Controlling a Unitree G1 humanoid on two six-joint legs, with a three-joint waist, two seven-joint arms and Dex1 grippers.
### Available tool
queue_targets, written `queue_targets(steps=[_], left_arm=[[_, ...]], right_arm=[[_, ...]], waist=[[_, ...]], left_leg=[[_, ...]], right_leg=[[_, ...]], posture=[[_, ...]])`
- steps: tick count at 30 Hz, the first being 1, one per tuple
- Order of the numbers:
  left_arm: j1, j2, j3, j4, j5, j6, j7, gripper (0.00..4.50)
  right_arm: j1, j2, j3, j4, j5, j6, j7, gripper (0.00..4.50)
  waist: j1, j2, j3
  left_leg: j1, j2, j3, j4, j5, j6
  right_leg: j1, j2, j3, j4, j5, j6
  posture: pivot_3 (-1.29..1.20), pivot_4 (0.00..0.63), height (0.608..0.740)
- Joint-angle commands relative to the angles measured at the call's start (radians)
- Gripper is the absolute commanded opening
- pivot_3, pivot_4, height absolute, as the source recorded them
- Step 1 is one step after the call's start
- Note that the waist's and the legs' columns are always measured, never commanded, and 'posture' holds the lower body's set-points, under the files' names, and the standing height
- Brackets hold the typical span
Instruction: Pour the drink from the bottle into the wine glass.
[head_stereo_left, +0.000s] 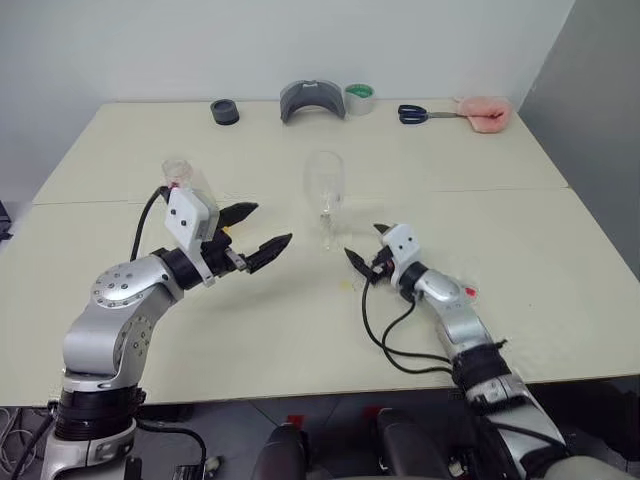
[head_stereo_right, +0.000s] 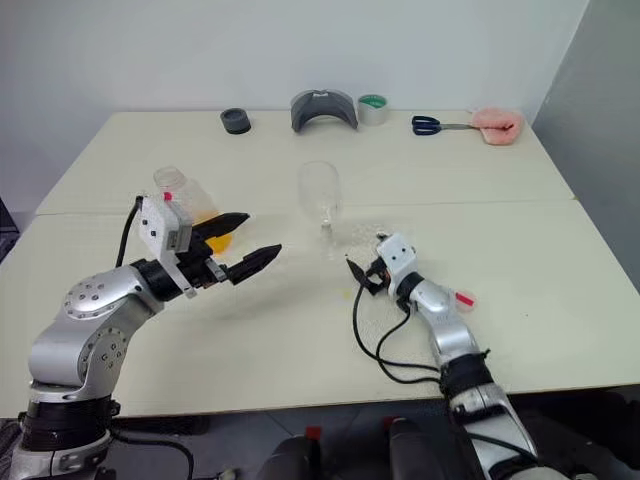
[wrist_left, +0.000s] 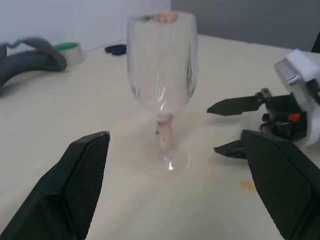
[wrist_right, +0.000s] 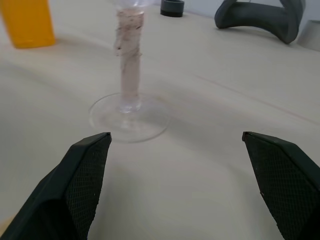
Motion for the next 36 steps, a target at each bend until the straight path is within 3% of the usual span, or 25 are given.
queue_targets(steps=[1,7,13,23,36], left_arm=[[0.04,-0.022,0.015,0.005,0.055,-0.064,0.055,4.5],[0.15,-0.1,0.026,0.139,0.213,-0.229,0.205,4.5],[0.144,-0.164,0.096,0.274,0.279,-0.331,0.371,4.5],[0.039,-0.147,0.103,0.322,0.254,-0.321,0.362,4.5],[-0.115,-0.117,0.091,0.403,0.266,-0.297,0.347,4.5]], right_arm=[[0.075,-0.049,0.027,-0.268,0.065,0.13,0.076,4.46],[0.149,-0.124,0.002,-0.532,0.129,0.286,0.08,4.46],[0.13,-0.157,0.03,-0.636,0.166,0.328,0.099,4.46],[0.086,-0.173,0.054,-0.706,0.262,0.413,0.151,4.46],[0.058,-0.173,0.072,-0.718,0.262,0.426,0.133,4.46]], waist=[[0.003,0.0,0.0],[0.005,0.0,0.0],[0.024,-0.002,-0.001],[0.033,-0.002,-0.001],[0.033,-0.003,-0.002]], left_leg=[[0.0,0.0,-0.001,0.0,0.0,0.0],[0.002,0.0,-0.002,0.0,0.0,0.0],[0.001,0.0,-0.002,0.0,0.0,0.0],[0.0,-0.001,-0.002,0.0,0.0,0.0],[0.0,-0.001,-0.001,0.0,0.0,0.0]], right_leg=[[0.0,0.0,0.0,0.0,0.0,0.0],[0.001,0.0,0.0,0.0,0.0,0.0],[0.001,0.0,-0.001,-0.001,0.0,0.0],[0.002,0.0,-0.002,-0.003,0.0,0.0],[0.002,0.0,-0.003,-0.003,0.0,0.0]], posture=[[0.0,0.15,0.74],[0.0,0.15,0.74],[0.0,0.15,0.74],[0.0,0.15,0.74],[0.0,0.15,0.74]])
